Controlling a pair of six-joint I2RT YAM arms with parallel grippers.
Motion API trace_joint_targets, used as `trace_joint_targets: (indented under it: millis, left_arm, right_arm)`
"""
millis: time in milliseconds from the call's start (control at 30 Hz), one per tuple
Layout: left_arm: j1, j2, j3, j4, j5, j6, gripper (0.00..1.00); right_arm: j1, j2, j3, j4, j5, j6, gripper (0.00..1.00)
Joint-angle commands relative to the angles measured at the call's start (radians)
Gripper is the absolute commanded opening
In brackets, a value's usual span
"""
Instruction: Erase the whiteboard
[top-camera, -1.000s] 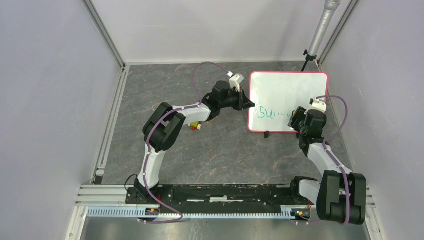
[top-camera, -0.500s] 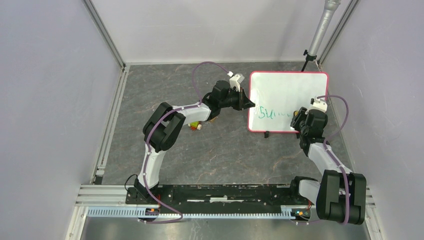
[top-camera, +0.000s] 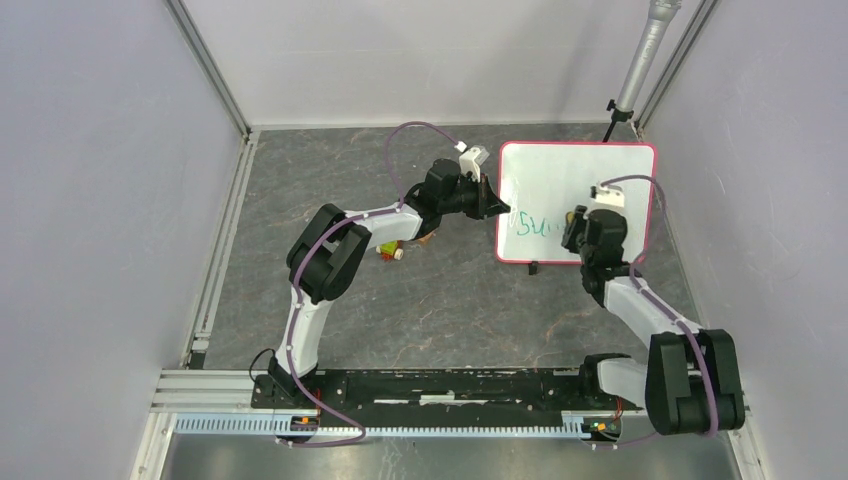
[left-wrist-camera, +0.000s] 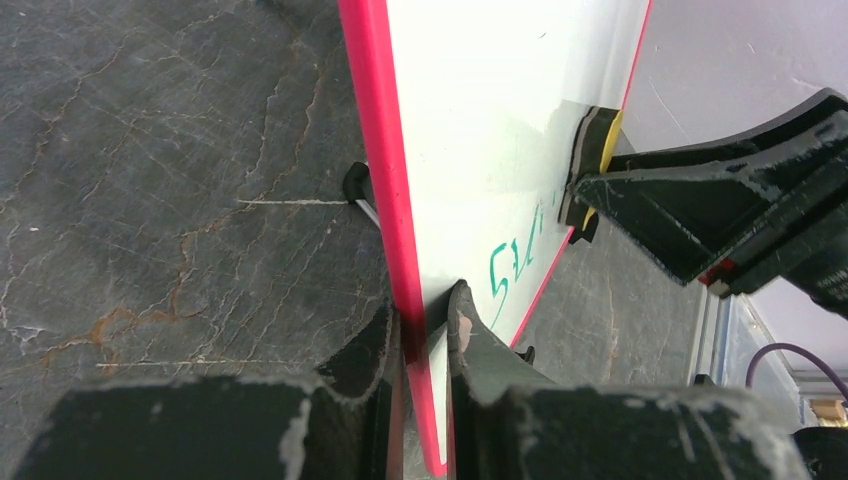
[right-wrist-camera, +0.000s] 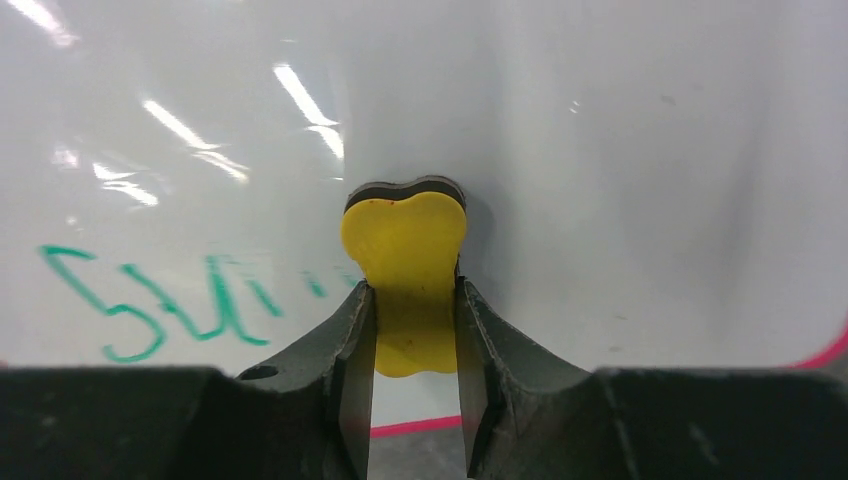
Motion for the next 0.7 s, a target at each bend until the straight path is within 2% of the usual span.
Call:
trace_joint_targets:
  millis: [0, 167, 333, 667]
  left_arm:
    - [-0.001, 0.072, -0.008, -0.141, -0.16, 0.181, 0.02]
    - [-0.001, 0.072, -0.009, -0.14, -0.159, 0.181, 0.02]
    - [-0.001, 0.072, -0.009, -0.141, -0.16, 0.181, 0.02]
    - [-0.001, 0.072, -0.009, -0.141, -0.157, 0.183, 0.02]
  right_arm:
    - [0.176, 0.073, 0.077, 0.054, 0.01, 0.035, 0.29]
    - [0.286, 0.144, 0.132, 0.066, 0.037, 0.056, 0.29]
    - [0.281, 0.143, 0.17, 0.021, 0.122, 0.024, 0.3]
    - [0.016, 0.057, 0.056, -0.027, 0.114, -0.015, 0.31]
